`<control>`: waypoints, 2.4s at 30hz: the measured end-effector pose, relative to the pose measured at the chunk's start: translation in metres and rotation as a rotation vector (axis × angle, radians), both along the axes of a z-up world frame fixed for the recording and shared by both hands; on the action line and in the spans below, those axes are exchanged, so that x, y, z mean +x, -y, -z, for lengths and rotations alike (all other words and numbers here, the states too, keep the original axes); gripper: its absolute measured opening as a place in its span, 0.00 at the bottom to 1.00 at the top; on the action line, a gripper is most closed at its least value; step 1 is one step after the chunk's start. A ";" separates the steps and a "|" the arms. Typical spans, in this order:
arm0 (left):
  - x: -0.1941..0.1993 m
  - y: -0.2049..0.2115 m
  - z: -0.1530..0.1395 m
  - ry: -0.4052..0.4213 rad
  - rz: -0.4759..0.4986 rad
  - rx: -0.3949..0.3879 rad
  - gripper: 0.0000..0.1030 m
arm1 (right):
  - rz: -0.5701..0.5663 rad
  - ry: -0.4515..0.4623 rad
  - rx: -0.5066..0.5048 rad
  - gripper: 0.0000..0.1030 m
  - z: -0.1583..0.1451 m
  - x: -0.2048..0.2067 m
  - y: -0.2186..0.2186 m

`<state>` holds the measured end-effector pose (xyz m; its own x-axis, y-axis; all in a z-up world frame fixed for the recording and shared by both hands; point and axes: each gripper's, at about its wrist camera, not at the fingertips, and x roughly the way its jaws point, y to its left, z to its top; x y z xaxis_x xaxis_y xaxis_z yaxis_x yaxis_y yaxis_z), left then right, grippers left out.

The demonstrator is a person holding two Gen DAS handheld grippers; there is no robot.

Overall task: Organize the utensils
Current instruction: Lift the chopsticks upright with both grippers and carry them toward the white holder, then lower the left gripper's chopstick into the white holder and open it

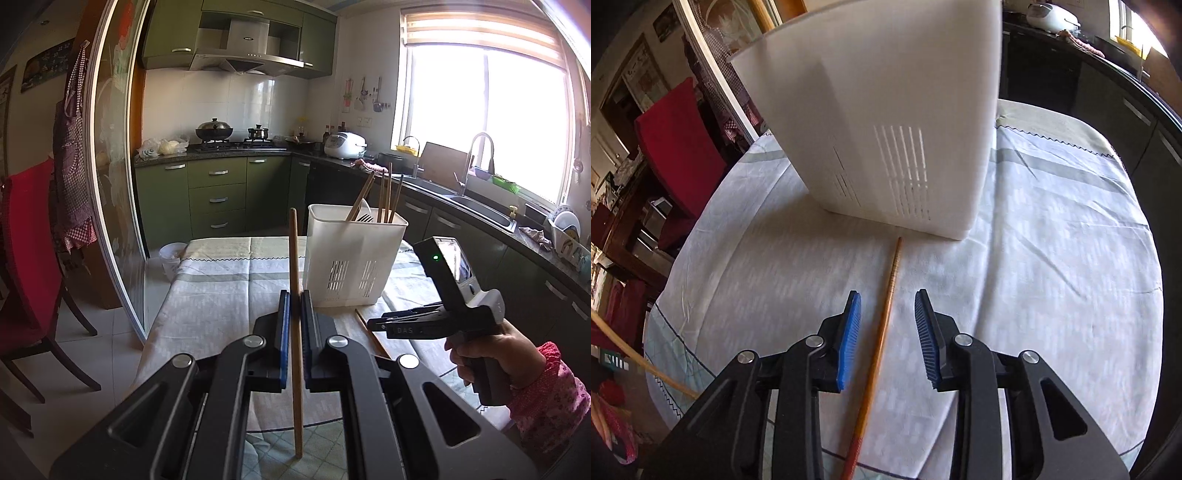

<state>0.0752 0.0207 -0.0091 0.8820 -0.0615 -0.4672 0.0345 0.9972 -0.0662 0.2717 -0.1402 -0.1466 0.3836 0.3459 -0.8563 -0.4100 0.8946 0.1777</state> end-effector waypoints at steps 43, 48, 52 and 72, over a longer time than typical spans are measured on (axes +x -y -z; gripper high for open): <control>-0.002 0.002 0.002 0.011 0.008 0.034 0.05 | 0.047 0.469 0.198 0.06 -0.127 -0.191 0.100; -0.004 0.004 0.001 0.015 0.006 0.037 0.05 | 0.058 0.514 0.228 0.06 -0.127 -0.218 0.120; -0.005 0.007 -0.002 0.017 0.008 0.043 0.05 | 0.082 0.525 0.253 0.06 -0.127 -0.214 0.129; 0.034 0.029 -0.083 0.085 0.094 0.022 0.05 | 0.139 0.500 0.306 0.06 -0.119 -0.205 0.157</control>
